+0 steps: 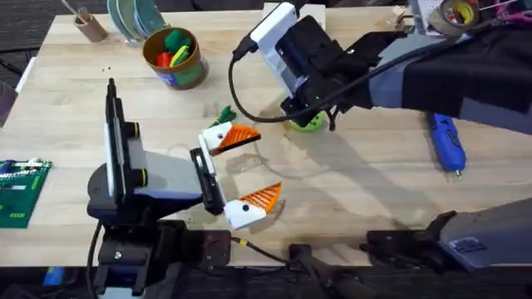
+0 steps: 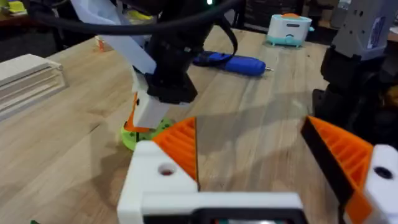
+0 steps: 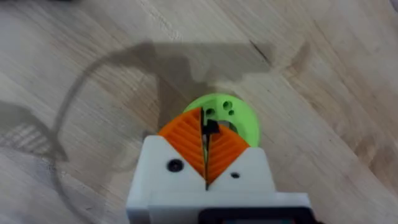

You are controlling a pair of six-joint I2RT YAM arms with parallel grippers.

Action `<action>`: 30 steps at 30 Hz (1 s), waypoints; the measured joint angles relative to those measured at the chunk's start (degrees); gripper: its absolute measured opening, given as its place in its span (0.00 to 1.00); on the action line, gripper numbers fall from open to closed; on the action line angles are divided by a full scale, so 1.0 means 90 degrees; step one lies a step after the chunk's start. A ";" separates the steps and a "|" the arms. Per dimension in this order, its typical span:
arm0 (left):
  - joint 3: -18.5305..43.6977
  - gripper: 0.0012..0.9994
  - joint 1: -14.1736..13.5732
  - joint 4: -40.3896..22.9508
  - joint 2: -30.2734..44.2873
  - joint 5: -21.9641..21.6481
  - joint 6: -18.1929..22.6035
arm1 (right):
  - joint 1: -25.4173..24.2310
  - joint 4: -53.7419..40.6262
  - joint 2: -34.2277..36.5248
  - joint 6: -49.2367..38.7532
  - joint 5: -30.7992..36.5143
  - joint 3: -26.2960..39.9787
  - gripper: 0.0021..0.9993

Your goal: Pick up the gripper from the table and insert it into the empty holder that is missing its gripper. Then pick up a screw, insert it into the mounting hole, and use the screwdriver to tighten it. Finally, clean up the table by picking up the vegetable and placing it into the bucket.

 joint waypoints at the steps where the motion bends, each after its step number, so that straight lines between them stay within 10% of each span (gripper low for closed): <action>1: 0.0000 0.99 0.0000 0.0000 0.0000 0.0000 0.0000 | 0.0000 -0.0023 -0.0011 -0.0002 0.0000 0.0000 0.01; 30: 0.0000 0.99 0.0000 0.0000 0.0002 0.0000 0.0000 | 0.0453 -0.2985 -0.0295 -0.0754 0.0051 0.3373 0.01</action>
